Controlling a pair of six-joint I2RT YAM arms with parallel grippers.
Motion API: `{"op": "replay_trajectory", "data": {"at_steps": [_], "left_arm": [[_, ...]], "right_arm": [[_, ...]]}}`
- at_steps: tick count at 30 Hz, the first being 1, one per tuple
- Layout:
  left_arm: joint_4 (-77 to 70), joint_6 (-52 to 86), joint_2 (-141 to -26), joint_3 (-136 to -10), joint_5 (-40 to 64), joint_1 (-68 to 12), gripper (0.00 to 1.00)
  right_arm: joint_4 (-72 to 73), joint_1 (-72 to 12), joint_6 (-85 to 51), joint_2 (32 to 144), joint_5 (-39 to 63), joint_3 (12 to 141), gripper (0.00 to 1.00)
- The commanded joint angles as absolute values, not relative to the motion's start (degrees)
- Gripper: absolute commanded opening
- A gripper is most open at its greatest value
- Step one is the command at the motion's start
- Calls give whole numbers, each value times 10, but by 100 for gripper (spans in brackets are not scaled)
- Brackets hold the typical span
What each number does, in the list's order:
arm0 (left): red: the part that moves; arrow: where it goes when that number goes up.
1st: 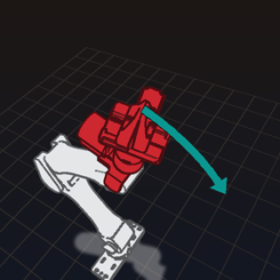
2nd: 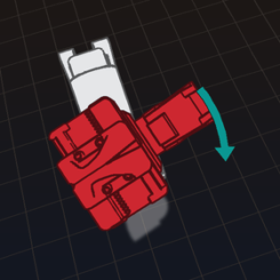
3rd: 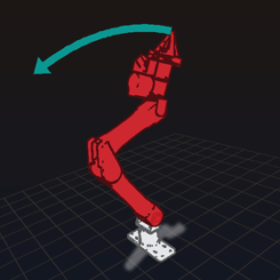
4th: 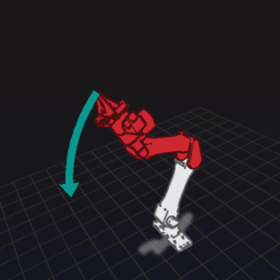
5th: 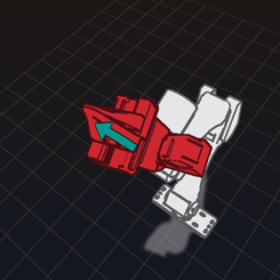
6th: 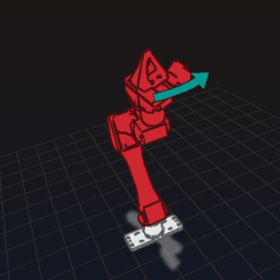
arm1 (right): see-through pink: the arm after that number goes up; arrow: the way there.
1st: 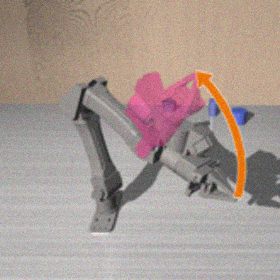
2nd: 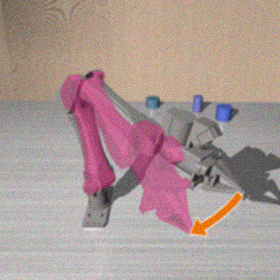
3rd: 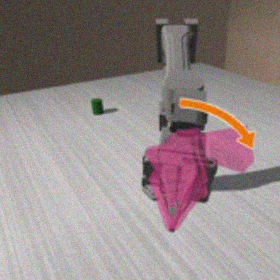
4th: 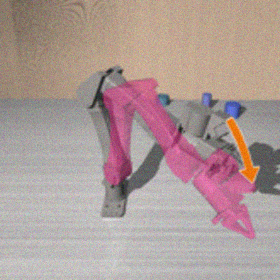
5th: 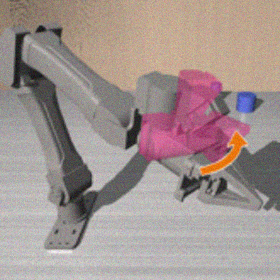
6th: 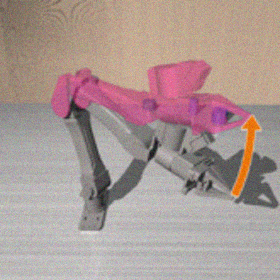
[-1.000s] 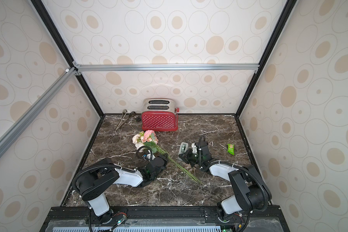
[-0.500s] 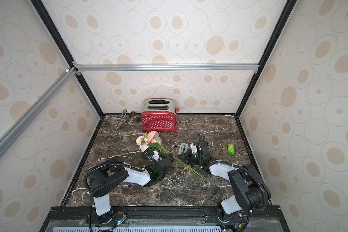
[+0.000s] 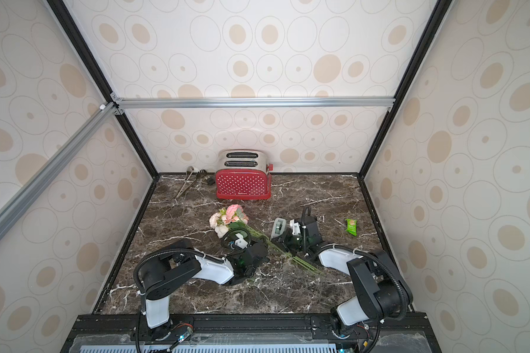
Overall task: Wrap bouquets with tape
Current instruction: Stick the tape to the bouquet.
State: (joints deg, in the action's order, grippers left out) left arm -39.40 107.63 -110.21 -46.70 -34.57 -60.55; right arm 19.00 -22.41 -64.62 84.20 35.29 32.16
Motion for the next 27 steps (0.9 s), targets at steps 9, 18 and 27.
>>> {"op": "replay_trajectory", "data": {"at_steps": [9, 18, 27], "left_arm": [[-391, 1094, -1104, -491, -384, -611, 0], [-402, 1095, -1103, -485, -383, -612, 0], [-409, 1093, -1101, -484, -380, -612, 0]], "right_arm": [[125, -224, -606, 819, 366, 328, 10], [76, -230, -582, 810, 358, 338, 24], [33, -240, -573, 788, 353, 340, 43]]}}
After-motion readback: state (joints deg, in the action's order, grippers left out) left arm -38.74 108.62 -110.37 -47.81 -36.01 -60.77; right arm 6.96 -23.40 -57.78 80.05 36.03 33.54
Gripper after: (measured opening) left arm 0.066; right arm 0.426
